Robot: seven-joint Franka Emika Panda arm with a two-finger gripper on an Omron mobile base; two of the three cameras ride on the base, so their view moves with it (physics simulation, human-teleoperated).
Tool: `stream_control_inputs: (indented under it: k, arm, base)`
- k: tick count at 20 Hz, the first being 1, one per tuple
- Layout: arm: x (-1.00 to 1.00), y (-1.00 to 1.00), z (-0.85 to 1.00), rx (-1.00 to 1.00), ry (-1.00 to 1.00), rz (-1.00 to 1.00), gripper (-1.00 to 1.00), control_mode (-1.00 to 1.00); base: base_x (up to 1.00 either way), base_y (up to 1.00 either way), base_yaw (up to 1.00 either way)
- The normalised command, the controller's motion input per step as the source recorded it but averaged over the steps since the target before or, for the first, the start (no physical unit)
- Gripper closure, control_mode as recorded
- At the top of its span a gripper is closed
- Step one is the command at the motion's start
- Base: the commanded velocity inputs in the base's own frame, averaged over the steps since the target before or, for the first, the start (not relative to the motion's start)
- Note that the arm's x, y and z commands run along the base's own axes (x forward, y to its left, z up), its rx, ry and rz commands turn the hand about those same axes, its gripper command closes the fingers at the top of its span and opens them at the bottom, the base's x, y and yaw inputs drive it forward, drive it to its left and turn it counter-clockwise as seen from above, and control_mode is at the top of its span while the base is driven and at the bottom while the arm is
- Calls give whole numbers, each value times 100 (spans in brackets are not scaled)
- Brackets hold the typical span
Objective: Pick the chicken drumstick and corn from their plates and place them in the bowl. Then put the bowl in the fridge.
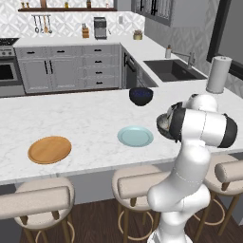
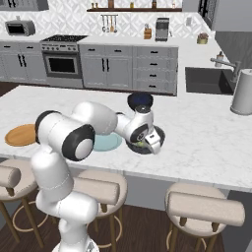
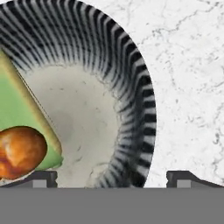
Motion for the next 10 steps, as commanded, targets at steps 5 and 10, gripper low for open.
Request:
stream_control_inputs:
  k: [5,10]
  arm:
    - [33,0,-24,2,0,-1,100,-100]
    - [0,0,-5,0,0,0,100,-100]
  base:
    - [0,0,0]
    - [0,0,0]
